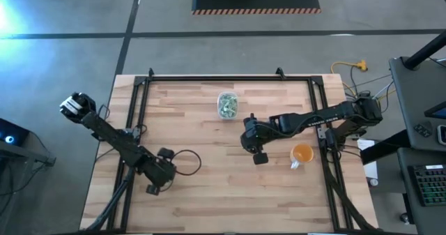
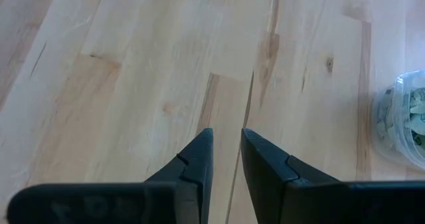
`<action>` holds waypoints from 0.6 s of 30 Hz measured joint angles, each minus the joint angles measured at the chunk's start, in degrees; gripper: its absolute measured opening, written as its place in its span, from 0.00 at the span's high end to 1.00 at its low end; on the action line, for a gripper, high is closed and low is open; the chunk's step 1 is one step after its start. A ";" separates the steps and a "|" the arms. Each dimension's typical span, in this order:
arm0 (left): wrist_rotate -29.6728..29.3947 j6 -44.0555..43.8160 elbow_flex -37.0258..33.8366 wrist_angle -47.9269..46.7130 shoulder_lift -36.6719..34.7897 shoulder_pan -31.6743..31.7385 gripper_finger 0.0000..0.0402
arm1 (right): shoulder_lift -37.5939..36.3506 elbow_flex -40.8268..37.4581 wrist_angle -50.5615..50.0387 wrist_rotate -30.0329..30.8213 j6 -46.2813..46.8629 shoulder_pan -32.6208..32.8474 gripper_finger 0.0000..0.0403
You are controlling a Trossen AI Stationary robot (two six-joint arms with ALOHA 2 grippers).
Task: Pick and place Stevia / Truvia into bins
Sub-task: Put the green stevia packet into the transparent bin
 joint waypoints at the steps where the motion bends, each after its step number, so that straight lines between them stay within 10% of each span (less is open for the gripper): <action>1: -0.02 0.21 0.00 0.60 0.00 0.00 0.63 | 0.00 0.00 0.08 -0.02 0.00 -0.02 0.83; 18: -0.02 0.41 -4.51 7.27 0.02 0.00 0.63 | 0.00 0.00 0.22 -0.02 0.00 -0.02 0.83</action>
